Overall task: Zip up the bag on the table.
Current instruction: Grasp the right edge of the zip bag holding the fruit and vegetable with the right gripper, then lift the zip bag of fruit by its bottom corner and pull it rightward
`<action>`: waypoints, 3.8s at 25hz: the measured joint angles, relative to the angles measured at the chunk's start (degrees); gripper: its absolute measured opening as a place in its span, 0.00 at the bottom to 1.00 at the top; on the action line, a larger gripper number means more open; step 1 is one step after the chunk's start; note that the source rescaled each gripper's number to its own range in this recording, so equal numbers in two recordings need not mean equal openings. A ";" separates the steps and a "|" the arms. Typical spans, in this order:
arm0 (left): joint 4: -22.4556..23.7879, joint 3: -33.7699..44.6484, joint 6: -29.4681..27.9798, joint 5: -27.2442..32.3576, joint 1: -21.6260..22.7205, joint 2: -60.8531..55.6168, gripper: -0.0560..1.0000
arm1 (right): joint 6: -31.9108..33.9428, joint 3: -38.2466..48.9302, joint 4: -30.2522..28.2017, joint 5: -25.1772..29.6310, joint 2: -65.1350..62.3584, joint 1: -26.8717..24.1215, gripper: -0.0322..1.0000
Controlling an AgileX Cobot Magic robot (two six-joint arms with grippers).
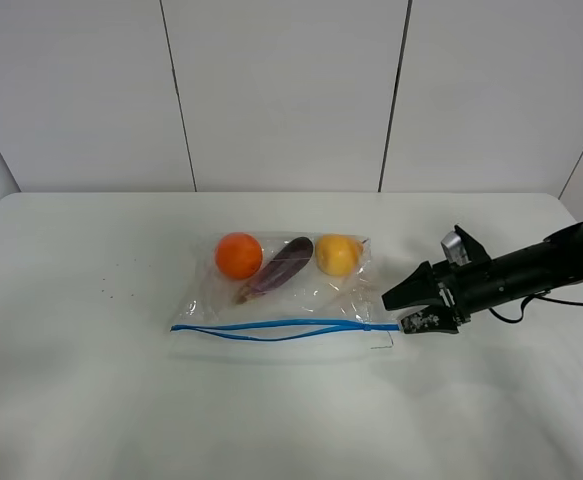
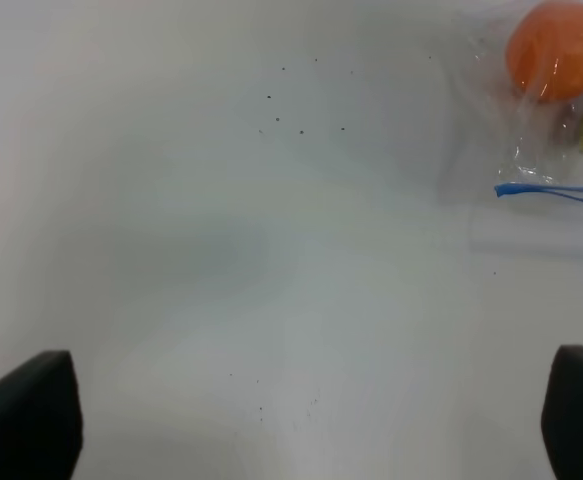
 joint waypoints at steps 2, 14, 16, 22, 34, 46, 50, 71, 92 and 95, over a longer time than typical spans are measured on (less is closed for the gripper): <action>0.00 0.00 0.00 0.00 0.00 0.00 1.00 | -0.68 0.00 0.94 0.00 0.27 0.98 1.00; 0.00 0.00 0.00 0.00 0.00 0.00 1.00 | -2.25 0.00 5.69 0.05 0.27 4.28 1.00; 0.00 0.00 0.00 0.00 0.00 0.00 1.00 | -2.13 0.00 5.76 0.05 0.27 4.28 1.00; 0.00 0.00 0.00 0.00 0.00 0.00 1.00 | -1.88 0.00 5.82 0.05 0.27 4.28 0.94; 0.00 0.00 0.00 0.00 0.00 0.00 1.00 | -1.62 0.00 5.82 0.05 0.27 4.28 0.66; 0.00 0.00 0.00 0.00 0.00 0.00 1.00 | -1.60 0.00 5.36 0.05 0.27 4.28 0.32; 0.00 0.00 0.00 0.00 0.00 0.00 1.00 | -1.60 0.00 5.36 0.00 0.27 4.28 0.17; 0.00 0.00 0.00 0.00 0.00 0.00 1.00 | -2.40 0.00 5.24 0.00 0.27 4.28 0.03; 0.00 0.00 0.00 0.00 0.00 0.00 1.00 | 2.94 0.00 4.12 0.00 -0.46 4.28 0.03; 0.00 0.00 0.00 0.00 0.00 0.00 1.00 | 4.81 0.00 3.93 0.00 -2.09 4.28 0.03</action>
